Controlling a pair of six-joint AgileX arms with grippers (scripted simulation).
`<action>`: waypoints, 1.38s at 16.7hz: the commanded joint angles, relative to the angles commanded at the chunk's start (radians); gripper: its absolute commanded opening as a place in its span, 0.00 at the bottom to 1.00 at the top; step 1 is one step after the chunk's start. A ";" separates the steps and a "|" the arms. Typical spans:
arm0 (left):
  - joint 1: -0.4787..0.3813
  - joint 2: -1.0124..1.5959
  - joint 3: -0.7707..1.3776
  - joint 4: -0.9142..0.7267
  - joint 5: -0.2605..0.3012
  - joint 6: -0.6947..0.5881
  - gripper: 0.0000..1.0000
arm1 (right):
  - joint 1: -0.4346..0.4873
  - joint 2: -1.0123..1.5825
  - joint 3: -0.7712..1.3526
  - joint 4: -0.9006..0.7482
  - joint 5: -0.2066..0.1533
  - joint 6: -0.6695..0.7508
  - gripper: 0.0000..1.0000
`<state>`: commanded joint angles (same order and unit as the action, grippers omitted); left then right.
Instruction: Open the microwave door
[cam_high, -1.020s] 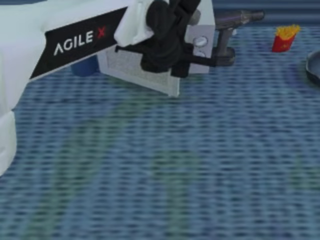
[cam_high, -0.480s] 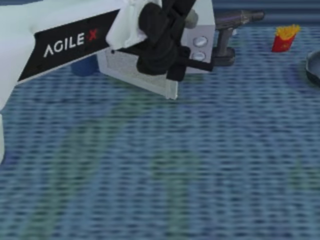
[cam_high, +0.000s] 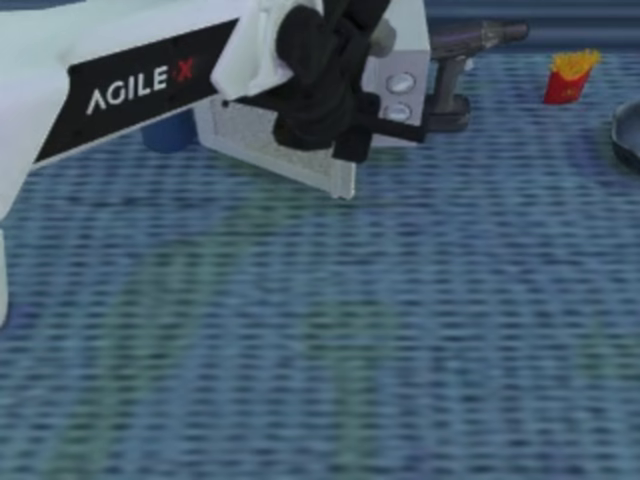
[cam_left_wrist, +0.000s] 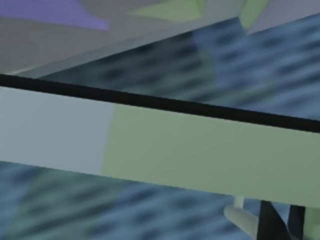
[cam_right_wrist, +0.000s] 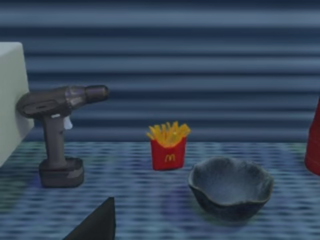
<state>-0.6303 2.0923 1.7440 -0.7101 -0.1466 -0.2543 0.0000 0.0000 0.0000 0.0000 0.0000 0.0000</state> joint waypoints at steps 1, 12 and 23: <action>0.000 0.000 0.000 0.000 0.000 0.000 0.00 | 0.000 0.000 0.000 0.000 0.000 0.000 1.00; -0.007 0.003 -0.002 0.000 0.006 -0.004 0.00 | 0.000 0.000 0.000 0.000 0.000 0.000 1.00; 0.025 -0.088 -0.132 0.058 0.067 0.119 0.00 | 0.000 0.000 0.000 0.000 0.000 0.000 1.00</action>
<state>-0.6049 2.0046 1.6122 -0.6525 -0.0798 -0.1353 0.0000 0.0000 0.0000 0.0000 0.0000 0.0000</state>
